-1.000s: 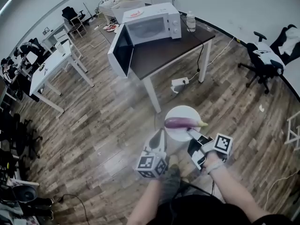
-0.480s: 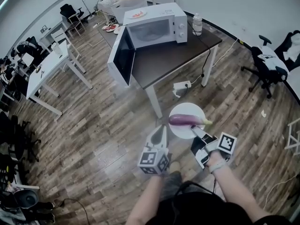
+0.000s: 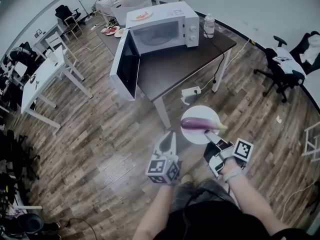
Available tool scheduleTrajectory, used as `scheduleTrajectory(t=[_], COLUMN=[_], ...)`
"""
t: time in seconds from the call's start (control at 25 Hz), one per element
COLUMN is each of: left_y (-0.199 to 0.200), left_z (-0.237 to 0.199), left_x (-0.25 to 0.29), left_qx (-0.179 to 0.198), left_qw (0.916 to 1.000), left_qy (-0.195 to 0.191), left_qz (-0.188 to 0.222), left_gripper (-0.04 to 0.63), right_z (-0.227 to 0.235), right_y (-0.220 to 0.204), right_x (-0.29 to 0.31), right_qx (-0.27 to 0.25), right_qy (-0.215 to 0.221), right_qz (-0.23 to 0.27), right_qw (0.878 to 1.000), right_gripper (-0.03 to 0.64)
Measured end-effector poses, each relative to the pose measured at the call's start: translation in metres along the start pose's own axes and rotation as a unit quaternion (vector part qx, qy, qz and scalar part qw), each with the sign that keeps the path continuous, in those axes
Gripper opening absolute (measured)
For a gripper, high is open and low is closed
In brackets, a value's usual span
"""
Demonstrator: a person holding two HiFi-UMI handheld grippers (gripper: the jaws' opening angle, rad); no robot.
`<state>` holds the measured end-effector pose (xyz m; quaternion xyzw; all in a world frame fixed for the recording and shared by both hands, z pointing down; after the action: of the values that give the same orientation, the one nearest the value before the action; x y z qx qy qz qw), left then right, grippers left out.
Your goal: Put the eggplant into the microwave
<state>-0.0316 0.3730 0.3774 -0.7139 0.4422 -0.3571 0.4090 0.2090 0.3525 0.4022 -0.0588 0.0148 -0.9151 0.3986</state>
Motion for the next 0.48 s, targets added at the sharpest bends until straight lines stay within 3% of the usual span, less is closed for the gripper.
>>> scheduleTrajectory(t=[0.48], left_y=[0.005], left_z=[-0.024], left_x=[0.029], left_qx=[-0.014], left_qw=[0.9997], left_qy=[0.019], left_qz=[-0.006], left_gripper=[0.000], right_z=[0.004], right_y=[0.021], right_x=[0.040], right_qx=[-0.001], right_qy=[-0.013], right_qz=[-0.023], right_qw=[1.000], right_gripper=[0.020])
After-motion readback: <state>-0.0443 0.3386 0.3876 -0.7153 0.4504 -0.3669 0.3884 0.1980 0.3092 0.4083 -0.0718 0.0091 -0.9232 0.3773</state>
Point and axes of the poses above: the fingertips, and each gripper's own axes: x forward along the fingers, z to its right, y out of its top, the point moved 10 cm from there along -x, backward along the fingers, and after that the axes turned 4 degrees about -x, right-handed, at the moved point
